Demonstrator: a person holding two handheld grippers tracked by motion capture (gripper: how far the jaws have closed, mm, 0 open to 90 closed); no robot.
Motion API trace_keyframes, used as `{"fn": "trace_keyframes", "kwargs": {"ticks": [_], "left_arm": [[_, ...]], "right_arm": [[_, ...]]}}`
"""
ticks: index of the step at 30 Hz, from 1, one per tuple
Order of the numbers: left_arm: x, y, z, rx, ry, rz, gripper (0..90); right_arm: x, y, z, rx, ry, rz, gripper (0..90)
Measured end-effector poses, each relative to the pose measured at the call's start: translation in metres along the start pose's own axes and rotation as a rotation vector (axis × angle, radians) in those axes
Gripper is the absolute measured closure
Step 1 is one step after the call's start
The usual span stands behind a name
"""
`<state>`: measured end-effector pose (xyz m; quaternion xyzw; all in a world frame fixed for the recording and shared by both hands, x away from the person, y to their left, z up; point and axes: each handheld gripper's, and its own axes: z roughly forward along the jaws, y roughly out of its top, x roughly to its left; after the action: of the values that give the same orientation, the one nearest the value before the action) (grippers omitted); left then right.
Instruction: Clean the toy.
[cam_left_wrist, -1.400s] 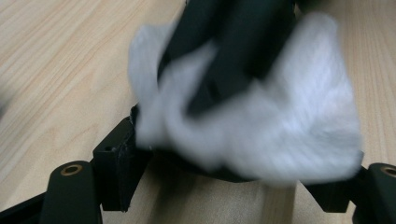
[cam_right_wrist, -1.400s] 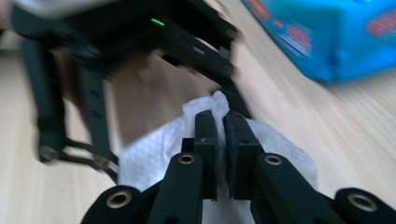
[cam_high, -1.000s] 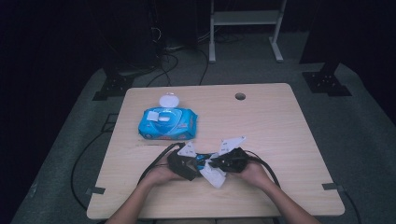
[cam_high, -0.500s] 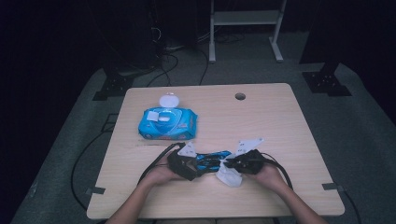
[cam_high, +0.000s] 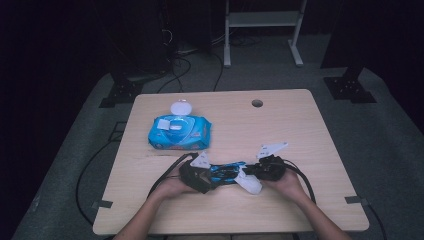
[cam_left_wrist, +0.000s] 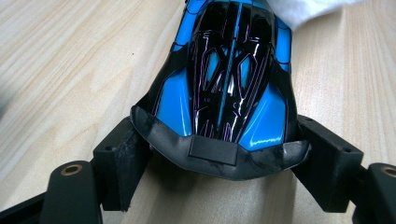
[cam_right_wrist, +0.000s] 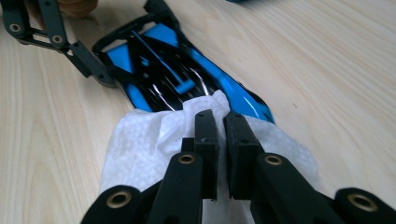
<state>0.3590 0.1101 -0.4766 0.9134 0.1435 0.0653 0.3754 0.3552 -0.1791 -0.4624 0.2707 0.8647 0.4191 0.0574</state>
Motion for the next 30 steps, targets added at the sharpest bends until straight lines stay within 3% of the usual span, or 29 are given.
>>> {"fn": "trace_keyframes", "kwargs": {"ticks": [1, 2, 4, 5, 12, 16, 18, 20, 25, 28, 30], "left_arm": [[0.000, 0.000, 0.000, 0.000, 0.000, 0.000, 24.0], [0.000, 0.000, 0.000, 0.001, 0.000, 0.000, 24.0], [0.000, 0.000, 0.000, 0.000, 0.001, -0.002, 24.0], [0.000, 0.000, 0.000, 0.001, 0.002, -0.003, 24.0], [0.000, -0.001, 0.000, -0.002, 0.000, -0.001, 24.0], [0.000, 0.000, 0.000, 0.000, 0.000, 0.003, 24.0], [0.000, 0.000, 0.000, -0.001, 0.001, -0.001, 24.2], [0.000, 0.000, 0.000, 0.002, 0.002, 0.002, 24.2], [0.000, 0.000, 0.000, 0.002, 0.003, -0.002, 24.1], [0.000, 0.000, 0.000, -0.001, 0.003, -0.002, 24.1], [0.000, 0.000, 0.000, -0.001, 0.002, -0.003, 24.1]], "right_arm": [[0.000, 0.000, 0.000, 0.000, 0.000, 0.000, 84.0], [-0.004, -0.001, -0.003, 0.015, -0.035, 0.004, 84.0], [-0.004, 0.000, -0.003, 0.018, -0.039, 0.009, 84.0], [-0.005, 0.007, 0.002, 0.016, -0.057, 0.011, 84.0], [0.000, 0.032, 0.030, -0.027, -0.042, -0.016, 83.9], [-0.006, 0.027, 0.025, -0.037, -0.046, -0.007, 84.0], [-0.010, 0.018, 0.012, -0.021, -0.091, 0.000, 83.9], [-0.013, 0.006, 0.005, 0.004, -0.105, 0.028, 83.9], [-0.009, -0.007, -0.007, 0.012, -0.088, 0.053, 83.9], [-0.001, -0.003, -0.006, -0.006, -0.033, 0.045, 83.9], [0.009, 0.002, -0.001, -0.001, -0.018, 0.004, 83.9]]}}
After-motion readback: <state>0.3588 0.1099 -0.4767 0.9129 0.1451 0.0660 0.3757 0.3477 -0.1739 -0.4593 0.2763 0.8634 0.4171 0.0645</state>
